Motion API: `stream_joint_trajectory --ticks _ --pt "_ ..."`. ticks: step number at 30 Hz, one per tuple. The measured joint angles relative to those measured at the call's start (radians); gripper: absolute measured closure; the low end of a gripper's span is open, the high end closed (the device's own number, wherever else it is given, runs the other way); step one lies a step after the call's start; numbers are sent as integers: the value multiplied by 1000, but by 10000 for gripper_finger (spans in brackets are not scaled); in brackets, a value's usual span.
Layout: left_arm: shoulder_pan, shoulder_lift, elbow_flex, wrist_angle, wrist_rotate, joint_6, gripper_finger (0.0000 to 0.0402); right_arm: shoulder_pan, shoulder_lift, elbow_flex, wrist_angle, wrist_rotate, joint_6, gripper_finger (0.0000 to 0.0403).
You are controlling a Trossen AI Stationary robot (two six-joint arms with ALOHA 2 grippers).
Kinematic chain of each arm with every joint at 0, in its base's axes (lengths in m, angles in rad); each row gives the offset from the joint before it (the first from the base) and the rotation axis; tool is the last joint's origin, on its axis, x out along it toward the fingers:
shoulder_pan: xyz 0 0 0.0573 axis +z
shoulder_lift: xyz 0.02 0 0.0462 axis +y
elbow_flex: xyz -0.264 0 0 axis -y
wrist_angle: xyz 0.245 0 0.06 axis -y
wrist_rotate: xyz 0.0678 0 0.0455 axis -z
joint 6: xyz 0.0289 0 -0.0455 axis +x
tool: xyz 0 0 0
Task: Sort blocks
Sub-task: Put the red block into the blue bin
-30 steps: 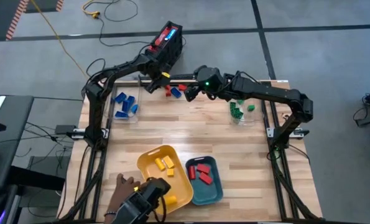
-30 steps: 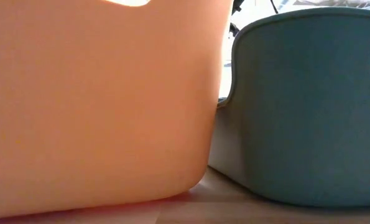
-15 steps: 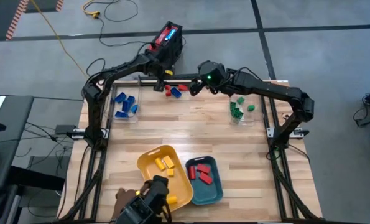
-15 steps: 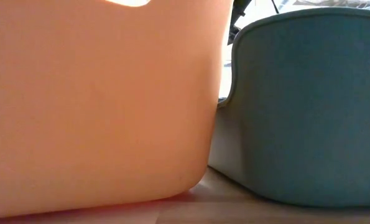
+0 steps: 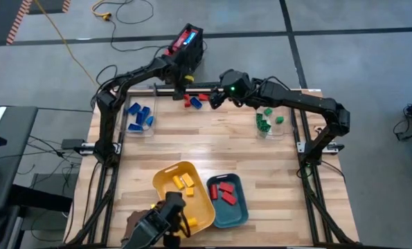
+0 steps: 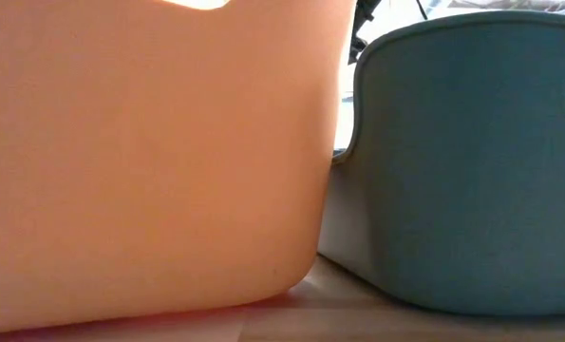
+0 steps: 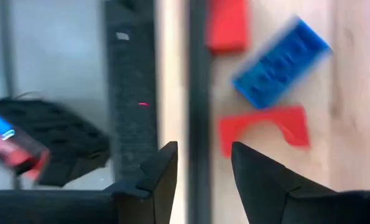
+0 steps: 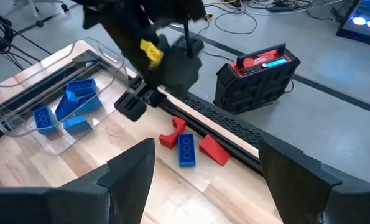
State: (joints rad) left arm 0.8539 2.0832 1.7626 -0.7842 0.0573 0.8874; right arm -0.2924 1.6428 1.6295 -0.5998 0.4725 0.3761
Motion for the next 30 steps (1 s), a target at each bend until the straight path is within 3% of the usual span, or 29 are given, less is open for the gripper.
stream_joint_trajectory --ticks 6,9,16,19,22,26,30 --pt "15 14 0 -26 51 187 264 5 0 0 4 0 1 100" --pt "23 14 0 -40 104 203 268 4 0 0 8 -1 1 100" --pt "18 24 7 -66 58 207 276 10 0 0 13 -4 1 100" --pt "16 23 44 -84 49 140 276 11 0 0 10 -5 1 100" --pt "17 20 122 -115 142 50 276 11 0 0 8 -5 1 100" --pt "20 24 182 -134 292 -233 276 1 0 0 7 -5 1 100" --pt "0 30 180 -190 291 -396 276 -12 0 0 9 -5 1 100"
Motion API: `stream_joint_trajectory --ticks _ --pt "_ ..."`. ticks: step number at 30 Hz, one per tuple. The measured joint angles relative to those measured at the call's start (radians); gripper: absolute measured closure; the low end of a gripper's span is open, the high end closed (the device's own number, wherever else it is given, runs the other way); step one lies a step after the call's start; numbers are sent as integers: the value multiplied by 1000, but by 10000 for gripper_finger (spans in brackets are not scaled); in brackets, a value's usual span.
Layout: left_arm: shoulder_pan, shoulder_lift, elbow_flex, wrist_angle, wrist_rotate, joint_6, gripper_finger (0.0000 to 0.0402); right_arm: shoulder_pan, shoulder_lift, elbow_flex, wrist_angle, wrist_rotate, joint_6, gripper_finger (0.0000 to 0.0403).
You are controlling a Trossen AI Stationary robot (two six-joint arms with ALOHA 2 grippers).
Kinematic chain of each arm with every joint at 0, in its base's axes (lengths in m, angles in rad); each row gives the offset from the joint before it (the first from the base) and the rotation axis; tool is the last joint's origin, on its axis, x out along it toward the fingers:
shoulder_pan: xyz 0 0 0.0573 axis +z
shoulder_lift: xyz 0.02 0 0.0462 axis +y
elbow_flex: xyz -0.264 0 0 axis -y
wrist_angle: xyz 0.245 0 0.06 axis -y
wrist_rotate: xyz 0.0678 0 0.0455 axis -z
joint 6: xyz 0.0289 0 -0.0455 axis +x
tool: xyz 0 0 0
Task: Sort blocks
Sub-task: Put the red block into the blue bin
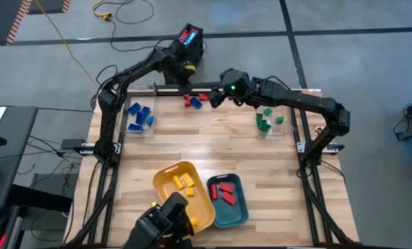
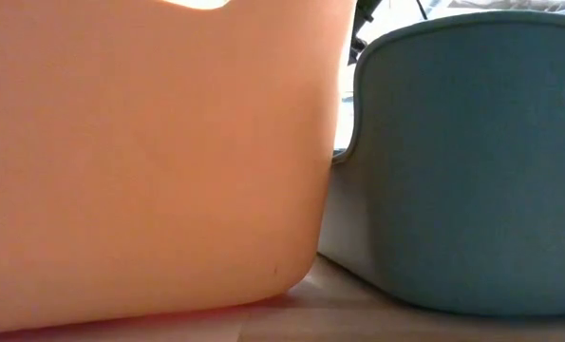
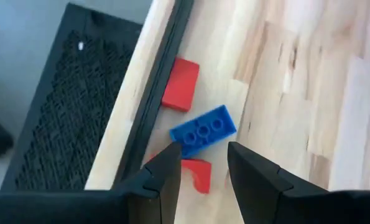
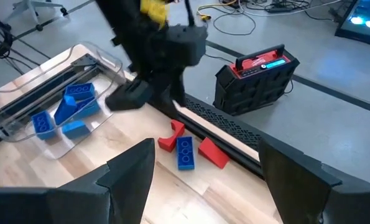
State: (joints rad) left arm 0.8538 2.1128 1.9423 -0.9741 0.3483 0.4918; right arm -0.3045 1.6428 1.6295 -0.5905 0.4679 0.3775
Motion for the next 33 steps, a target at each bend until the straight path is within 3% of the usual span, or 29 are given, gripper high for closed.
stream_joint_trajectory --ticks 5,8,13,17,20,23,30,33 --pt "-35 0 3 -74 -133 -212 276 -7 0 0 1 0 0 100" --pt "-26 0 1 -134 -103 -368 276 -7 0 0 1 0 0 100" --pt "-21 -41 -3 -251 -65 -347 287 3 0 0 -3 0 16 100" --pt "-45 -158 2 -152 -163 -342 319 5 0 0 -4 0 20 100" --pt "-67 -250 -51 -63 -170 -372 341 5 -6 0 -14 0 31 100" --pt "-89 -413 -239 68 -171 -400 355 3 -20 0 -18 1 34 100" --pt "-130 -869 -877 527 -262 -569 370 2 -43 2 -30 5 40 100" --pt "-124 -960 -1052 632 -283 -583 377 2 -45 2 -25 5 36 100"
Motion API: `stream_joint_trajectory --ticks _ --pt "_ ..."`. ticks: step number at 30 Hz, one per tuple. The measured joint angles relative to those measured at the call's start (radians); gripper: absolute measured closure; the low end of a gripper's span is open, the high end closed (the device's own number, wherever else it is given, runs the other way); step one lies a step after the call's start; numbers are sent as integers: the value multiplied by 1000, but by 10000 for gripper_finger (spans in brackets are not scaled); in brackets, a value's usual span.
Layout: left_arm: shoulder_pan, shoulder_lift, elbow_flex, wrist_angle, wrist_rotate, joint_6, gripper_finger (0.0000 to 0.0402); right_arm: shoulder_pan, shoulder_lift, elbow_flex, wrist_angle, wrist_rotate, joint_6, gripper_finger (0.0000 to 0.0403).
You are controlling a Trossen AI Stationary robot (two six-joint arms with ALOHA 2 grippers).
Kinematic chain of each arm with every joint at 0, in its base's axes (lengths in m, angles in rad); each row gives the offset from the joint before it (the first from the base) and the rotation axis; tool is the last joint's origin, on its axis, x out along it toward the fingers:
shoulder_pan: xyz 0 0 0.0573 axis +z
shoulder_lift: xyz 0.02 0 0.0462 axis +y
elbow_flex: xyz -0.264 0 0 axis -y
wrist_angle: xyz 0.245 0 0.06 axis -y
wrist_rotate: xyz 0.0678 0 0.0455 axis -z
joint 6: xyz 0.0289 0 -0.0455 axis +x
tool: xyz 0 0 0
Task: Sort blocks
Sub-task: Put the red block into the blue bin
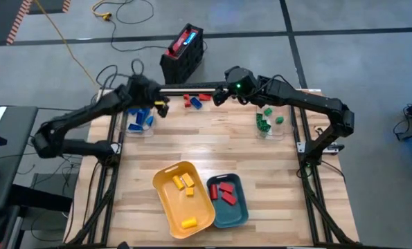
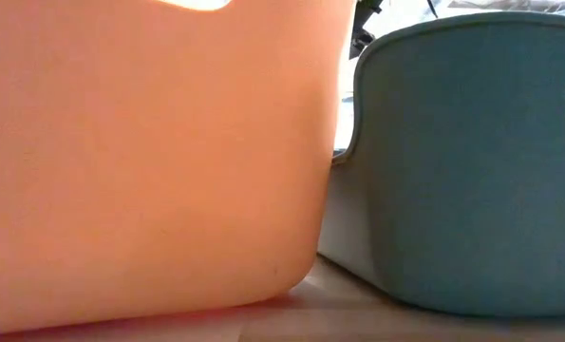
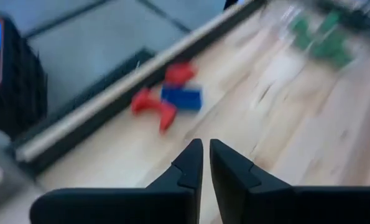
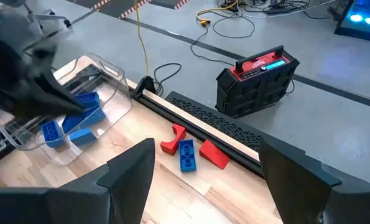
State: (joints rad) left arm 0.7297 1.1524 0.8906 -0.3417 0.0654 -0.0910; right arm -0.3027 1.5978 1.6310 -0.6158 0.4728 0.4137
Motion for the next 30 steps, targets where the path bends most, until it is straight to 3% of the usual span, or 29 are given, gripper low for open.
stream_joint_trajectory --ticks 7,10,13,19,26,30 --pt "53 28 -237 241 68 39 392 6 0 0 3 0 1 100" --pt "79 72 -273 387 117 60 398 13 0 0 -1 0 12 100" --pt "128 161 -271 414 151 90 398 19 0 0 0 0 22 100" --pt "199 356 -110 329 254 84 352 28 0 0 -13 1 33 100" --pt "186 503 120 145 273 334 243 28 0 0 -16 0 52 100" --pt "191 583 212 73 272 389 205 28 0 0 -16 0 57 100"
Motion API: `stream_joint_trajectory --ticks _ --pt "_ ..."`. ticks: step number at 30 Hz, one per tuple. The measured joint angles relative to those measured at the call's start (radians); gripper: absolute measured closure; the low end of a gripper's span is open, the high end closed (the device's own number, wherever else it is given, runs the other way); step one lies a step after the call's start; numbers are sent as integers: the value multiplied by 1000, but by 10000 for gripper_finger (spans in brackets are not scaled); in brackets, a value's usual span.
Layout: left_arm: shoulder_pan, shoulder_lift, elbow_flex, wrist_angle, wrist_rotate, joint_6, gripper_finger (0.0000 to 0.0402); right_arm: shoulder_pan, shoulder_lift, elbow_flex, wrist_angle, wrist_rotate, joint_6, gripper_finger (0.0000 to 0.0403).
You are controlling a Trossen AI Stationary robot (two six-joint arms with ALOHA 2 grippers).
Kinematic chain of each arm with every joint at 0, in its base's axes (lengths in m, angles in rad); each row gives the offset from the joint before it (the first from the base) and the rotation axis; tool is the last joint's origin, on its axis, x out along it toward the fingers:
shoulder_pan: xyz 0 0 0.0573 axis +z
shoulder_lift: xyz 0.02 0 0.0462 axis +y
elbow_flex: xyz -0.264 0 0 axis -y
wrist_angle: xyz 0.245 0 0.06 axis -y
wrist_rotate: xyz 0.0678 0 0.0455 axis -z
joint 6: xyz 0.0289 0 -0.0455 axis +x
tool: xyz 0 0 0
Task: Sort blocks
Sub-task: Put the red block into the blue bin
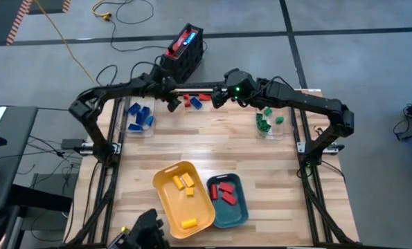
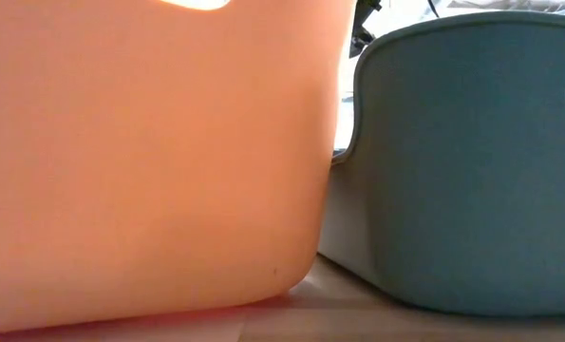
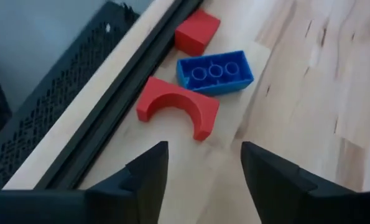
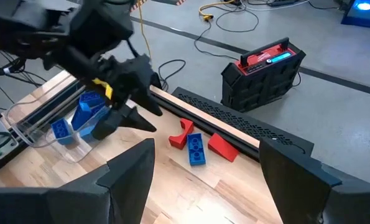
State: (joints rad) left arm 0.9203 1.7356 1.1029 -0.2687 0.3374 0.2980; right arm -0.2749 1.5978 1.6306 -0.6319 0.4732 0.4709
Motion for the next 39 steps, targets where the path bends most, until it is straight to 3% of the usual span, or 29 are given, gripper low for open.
stream_joint_trajectory --ticks 5,9,15,21,29,35,39 --pt "-1 80 156 -210 -9 34 194 0 0 0 -1 0 0 100" --pt "-3 102 221 -276 -7 115 193 0 0 0 0 22 0 100" --pt "10 112 249 -210 73 155 199 0 0 0 0 29 0 100" --pt "29 168 260 -281 114 215 215 1 8 0 5 30 4 100" --pt "3 164 261 -173 42 229 223 4 11 -1 4 29 12 100" --pt "-1 96 253 -179 61 124 226 1 10 -22 42 30 8 100" --pt "-29 4 202 -132 -46 130 241 -10 11 -97 135 29 -9 100"
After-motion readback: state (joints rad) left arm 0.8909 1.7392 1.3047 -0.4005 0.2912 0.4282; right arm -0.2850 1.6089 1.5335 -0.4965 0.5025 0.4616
